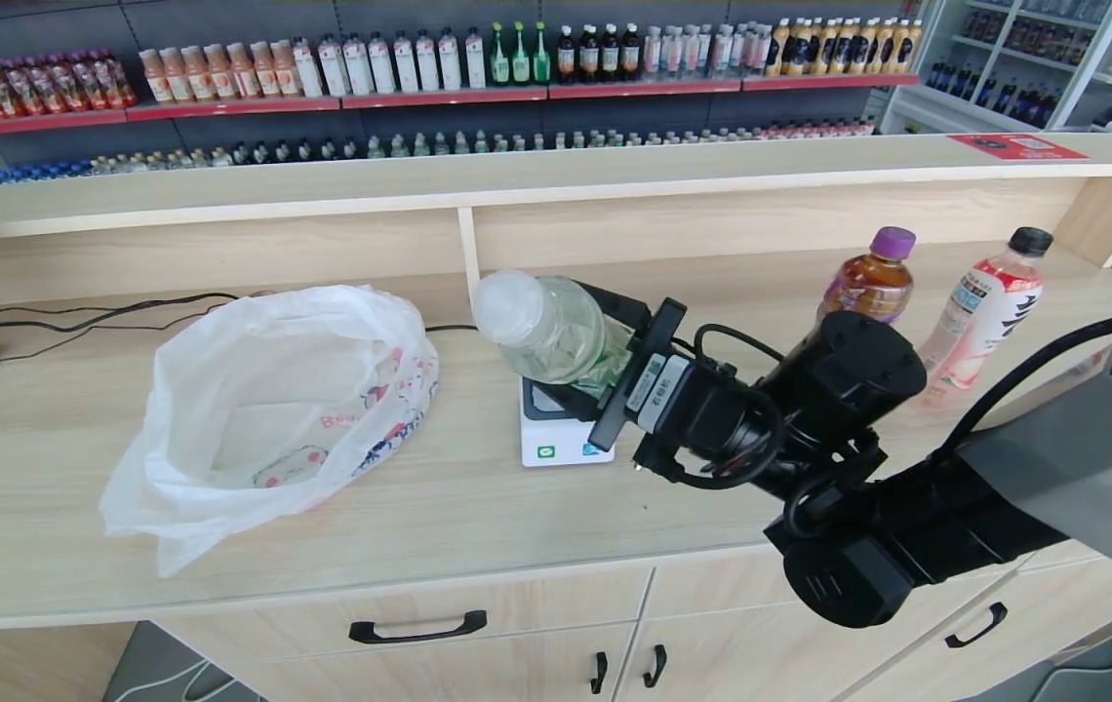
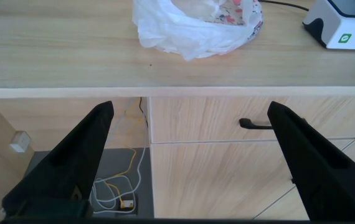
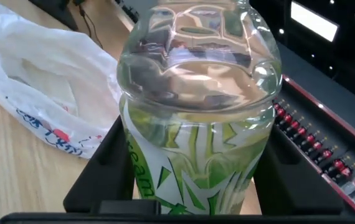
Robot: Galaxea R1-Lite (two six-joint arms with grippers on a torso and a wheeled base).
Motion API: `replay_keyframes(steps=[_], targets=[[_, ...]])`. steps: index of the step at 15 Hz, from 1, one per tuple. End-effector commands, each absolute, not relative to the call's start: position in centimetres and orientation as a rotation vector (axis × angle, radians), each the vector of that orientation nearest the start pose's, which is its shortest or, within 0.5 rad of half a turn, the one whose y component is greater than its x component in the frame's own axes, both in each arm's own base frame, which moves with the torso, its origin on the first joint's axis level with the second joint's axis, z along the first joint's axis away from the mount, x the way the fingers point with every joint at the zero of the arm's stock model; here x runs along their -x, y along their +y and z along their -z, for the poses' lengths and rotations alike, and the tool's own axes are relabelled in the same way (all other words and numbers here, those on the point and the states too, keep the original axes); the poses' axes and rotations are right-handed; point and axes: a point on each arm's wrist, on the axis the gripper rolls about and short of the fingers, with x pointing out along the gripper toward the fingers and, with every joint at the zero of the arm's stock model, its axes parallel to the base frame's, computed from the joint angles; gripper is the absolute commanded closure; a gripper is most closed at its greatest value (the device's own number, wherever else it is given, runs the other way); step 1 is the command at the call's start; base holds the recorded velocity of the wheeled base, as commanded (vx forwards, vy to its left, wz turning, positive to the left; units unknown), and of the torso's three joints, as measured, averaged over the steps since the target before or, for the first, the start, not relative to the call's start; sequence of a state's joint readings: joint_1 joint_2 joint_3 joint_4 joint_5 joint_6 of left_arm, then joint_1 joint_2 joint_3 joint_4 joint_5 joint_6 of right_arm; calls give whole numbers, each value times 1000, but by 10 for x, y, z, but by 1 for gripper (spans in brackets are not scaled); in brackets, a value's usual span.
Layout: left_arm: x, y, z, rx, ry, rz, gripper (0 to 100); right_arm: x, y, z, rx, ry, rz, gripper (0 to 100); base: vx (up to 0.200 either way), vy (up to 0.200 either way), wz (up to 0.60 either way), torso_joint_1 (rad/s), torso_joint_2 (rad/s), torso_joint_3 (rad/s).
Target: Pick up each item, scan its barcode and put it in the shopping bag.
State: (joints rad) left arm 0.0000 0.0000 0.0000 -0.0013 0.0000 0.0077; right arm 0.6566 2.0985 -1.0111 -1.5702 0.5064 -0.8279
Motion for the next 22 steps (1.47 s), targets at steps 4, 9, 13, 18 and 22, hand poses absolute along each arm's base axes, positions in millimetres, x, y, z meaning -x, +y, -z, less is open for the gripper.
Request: replay_keyframes(steps=[4, 9, 13, 18, 22], targets=[[23, 0, -76, -8, -2, 0, 0, -322, 244, -177, 725, -997, -889, 100, 0, 0, 0, 0, 0, 0], [23, 0, -76, -9, -2, 0, 0, -347, 249, -181, 733, -1062, -834, 100, 0, 0, 0, 0, 0, 0], [23, 0, -76, -14, -2, 2, 0, -350, 249, -179, 729, -1052, -834, 100, 0, 0, 0, 0, 0, 0], [23, 0, -76, -12, -2, 2, 0, -351, 247, -175, 713, -1051, -896, 100, 0, 0, 0, 0, 0, 0], [23, 0, -76, -12, -2, 2, 0, -352, 244, -174, 720, -1053, -910, 100, 0, 0, 0, 0, 0, 0]])
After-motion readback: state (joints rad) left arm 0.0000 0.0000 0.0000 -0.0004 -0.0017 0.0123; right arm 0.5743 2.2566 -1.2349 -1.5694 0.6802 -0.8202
